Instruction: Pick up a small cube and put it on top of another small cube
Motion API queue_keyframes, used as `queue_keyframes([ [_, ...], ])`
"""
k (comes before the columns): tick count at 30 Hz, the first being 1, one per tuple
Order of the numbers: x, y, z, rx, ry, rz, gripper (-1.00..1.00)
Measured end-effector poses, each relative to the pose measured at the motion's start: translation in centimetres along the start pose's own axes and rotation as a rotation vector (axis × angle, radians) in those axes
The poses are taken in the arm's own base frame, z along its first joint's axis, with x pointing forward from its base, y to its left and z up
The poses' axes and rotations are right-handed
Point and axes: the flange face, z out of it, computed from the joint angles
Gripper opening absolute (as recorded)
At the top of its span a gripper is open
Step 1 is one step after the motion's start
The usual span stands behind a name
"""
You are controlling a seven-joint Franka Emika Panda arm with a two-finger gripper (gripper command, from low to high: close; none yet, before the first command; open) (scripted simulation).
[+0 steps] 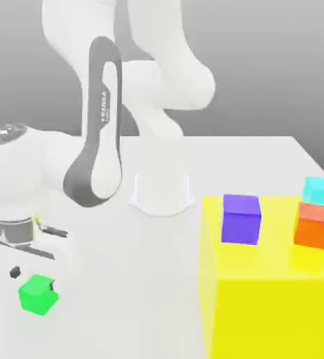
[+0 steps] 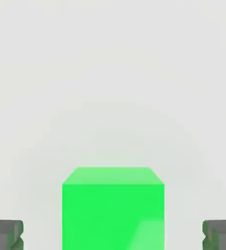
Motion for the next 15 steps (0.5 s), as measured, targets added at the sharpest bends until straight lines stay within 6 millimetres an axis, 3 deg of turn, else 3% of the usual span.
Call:
queue_keyframes([
  [7, 0.0, 0.0, 0.0, 0.000, -0.001, 0.000, -1.00],
  [12, 0.0, 0.0, -5.0, 0.000, -0.001, 0.000, -1.00],
  [13, -0.4, -1.0, -6.2, 0.004, -0.003, -0.007, -1.00],
  [15, -2.3, -5.3, -8.7, 0.018, -0.014, -0.042, -1.00],
])
